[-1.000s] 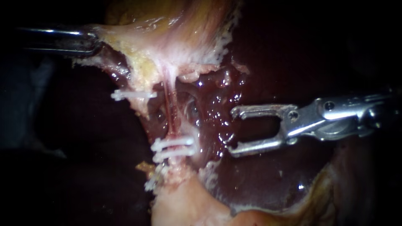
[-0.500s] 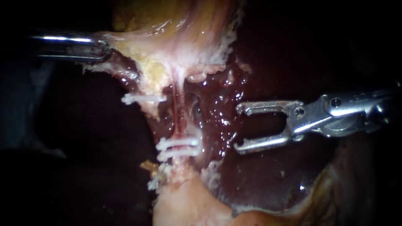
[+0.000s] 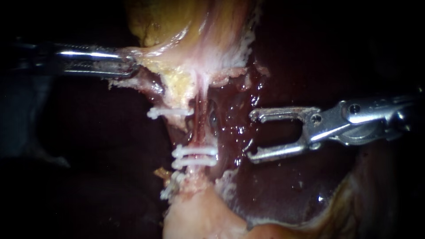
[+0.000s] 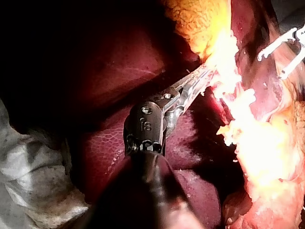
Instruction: Going back second clip right tube
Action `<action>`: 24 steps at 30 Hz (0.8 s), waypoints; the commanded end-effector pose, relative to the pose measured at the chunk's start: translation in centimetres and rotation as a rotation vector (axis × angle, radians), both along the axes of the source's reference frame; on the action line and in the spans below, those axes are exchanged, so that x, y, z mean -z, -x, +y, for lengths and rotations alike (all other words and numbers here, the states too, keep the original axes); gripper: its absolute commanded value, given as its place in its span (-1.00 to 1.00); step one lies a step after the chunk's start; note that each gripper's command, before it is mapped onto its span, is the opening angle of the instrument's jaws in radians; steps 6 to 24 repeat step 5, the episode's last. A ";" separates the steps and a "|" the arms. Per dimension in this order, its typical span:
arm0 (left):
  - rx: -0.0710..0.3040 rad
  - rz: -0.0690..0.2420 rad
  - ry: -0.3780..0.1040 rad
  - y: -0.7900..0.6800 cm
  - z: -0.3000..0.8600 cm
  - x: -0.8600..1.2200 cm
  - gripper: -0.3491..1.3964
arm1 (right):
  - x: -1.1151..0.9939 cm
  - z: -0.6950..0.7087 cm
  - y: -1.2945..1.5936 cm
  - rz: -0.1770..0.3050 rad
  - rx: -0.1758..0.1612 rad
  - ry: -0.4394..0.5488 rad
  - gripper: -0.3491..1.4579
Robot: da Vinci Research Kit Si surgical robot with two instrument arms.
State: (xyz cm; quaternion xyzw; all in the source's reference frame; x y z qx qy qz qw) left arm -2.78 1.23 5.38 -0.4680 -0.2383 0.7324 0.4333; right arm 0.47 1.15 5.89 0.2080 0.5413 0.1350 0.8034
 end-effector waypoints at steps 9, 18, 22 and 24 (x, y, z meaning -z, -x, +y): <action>-0.001 -0.001 -0.001 -0.02 0.01 0.02 -1.00 | 0.00 0.00 0.00 -0.002 -0.003 0.001 -0.06; -0.001 -0.001 -0.001 -0.02 0.01 0.02 -1.00 | 0.00 0.00 0.00 -0.002 -0.003 0.001 -0.06; -0.001 -0.001 -0.001 -0.02 0.01 0.02 -1.00 | 0.00 0.00 0.00 -0.002 -0.003 0.001 -0.06; -0.001 -0.001 -0.001 -0.02 0.01 0.02 -1.00 | 0.00 0.00 0.00 -0.002 -0.003 0.001 -0.06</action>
